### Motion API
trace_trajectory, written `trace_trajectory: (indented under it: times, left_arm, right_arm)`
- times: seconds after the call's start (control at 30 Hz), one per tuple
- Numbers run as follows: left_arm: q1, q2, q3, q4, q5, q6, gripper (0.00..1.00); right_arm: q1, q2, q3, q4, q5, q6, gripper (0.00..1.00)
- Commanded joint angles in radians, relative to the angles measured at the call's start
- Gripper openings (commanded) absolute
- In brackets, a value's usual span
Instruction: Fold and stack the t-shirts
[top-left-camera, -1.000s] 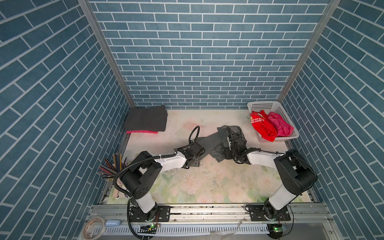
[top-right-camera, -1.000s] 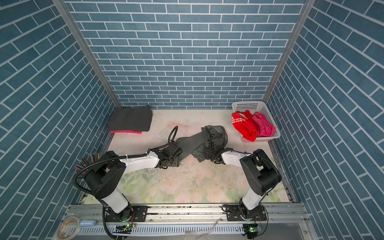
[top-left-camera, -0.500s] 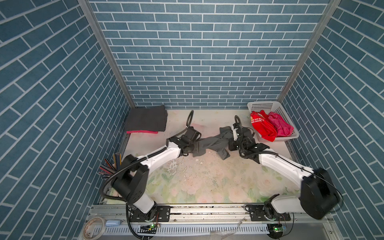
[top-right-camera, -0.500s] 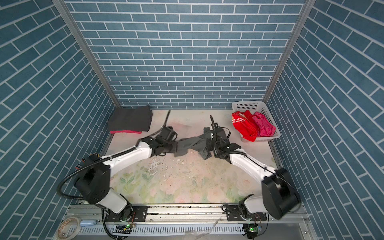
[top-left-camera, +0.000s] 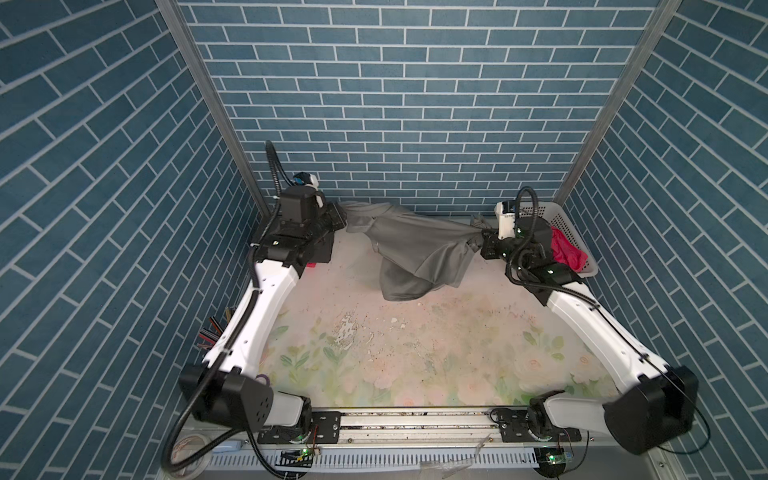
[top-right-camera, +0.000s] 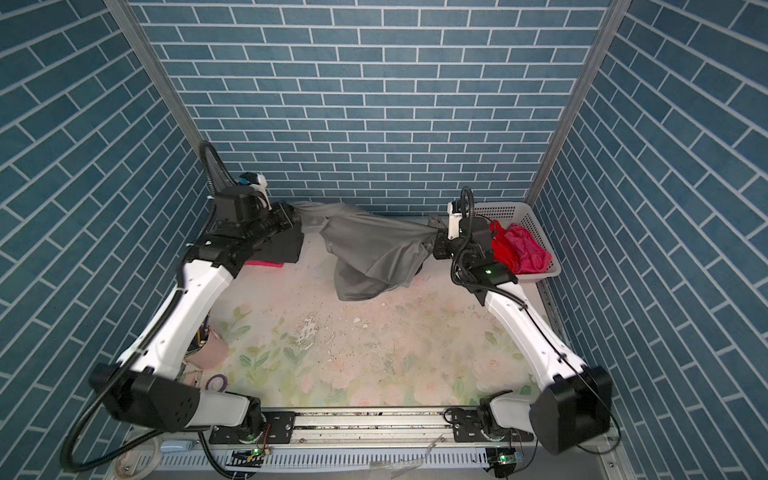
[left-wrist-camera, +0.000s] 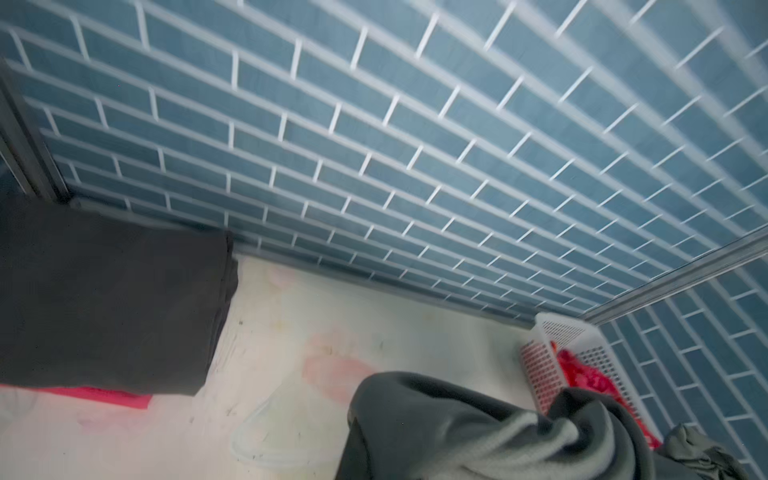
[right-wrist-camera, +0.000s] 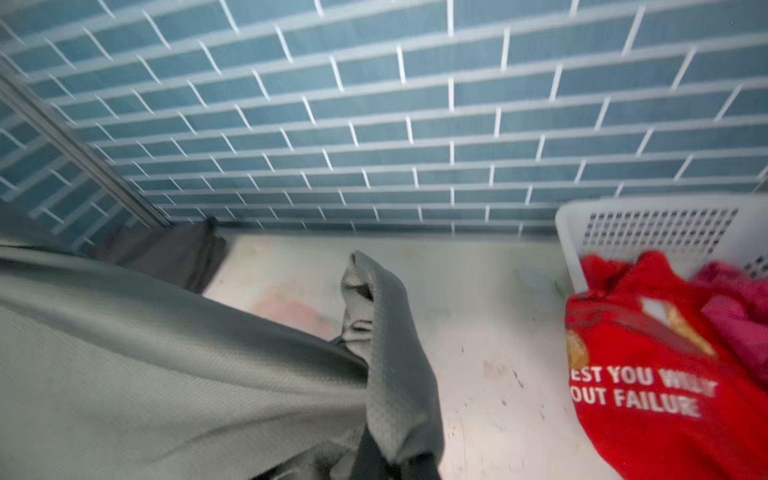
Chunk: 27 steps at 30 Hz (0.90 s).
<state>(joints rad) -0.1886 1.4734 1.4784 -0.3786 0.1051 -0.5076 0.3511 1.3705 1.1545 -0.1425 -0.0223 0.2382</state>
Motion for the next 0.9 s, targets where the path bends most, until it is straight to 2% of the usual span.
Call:
trace_trajectory:
  times: [0.0,0.07,0.13,0.17,0.23,0.3,0.33,0.47,0.53,0.73,0.87]
  left_arm:
    - [0.050,0.068,-0.067,0.005,0.043,-0.033,0.00]
    - [0.062,0.079,-0.137,0.063,0.090,-0.065,0.00]
    - [0.062,0.080,-0.203,0.122,0.132,-0.098,0.00]
    - [0.061,0.080,-0.221,0.137,0.149,-0.106,0.00]
    - [0.062,0.087,-0.252,0.152,0.162,-0.112,0.00]
    - [0.060,0.096,-0.269,0.158,0.164,-0.116,0.00]
    - [0.062,0.102,-0.275,0.166,0.165,-0.119,0.00]
    - [0.060,0.119,-0.268,0.192,0.189,-0.140,0.00]
    - [0.058,0.120,-0.259,0.196,0.188,-0.144,0.00]
    - [0.057,0.112,-0.256,0.191,0.193,-0.143,0.00]
    - [0.057,0.107,-0.260,0.193,0.197,-0.141,0.00]
  right_arm:
    - [-0.021,0.124,-0.010,-0.047,-0.022,-0.001,0.04]
    - [-0.021,0.187,-0.008,-0.072,-0.014,-0.005,0.18]
    - [-0.021,0.225,0.001,-0.118,-0.003,-0.008,0.36]
    - [-0.020,0.222,-0.007,-0.124,-0.010,-0.003,0.43]
    - [0.002,0.185,-0.060,-0.101,-0.038,0.003,0.63]
    - [0.048,0.151,-0.108,-0.089,-0.013,0.021,0.75]
    - [0.075,0.141,-0.131,-0.089,0.004,0.035,0.78]
    - [0.161,0.131,-0.246,0.022,-0.074,0.114,0.78]
    - [0.186,0.173,-0.272,0.079,-0.096,0.148,0.78]
    - [0.234,0.341,-0.192,0.143,-0.153,0.173,0.66]
    - [0.276,0.434,-0.113,0.131,-0.150,0.171,0.62]
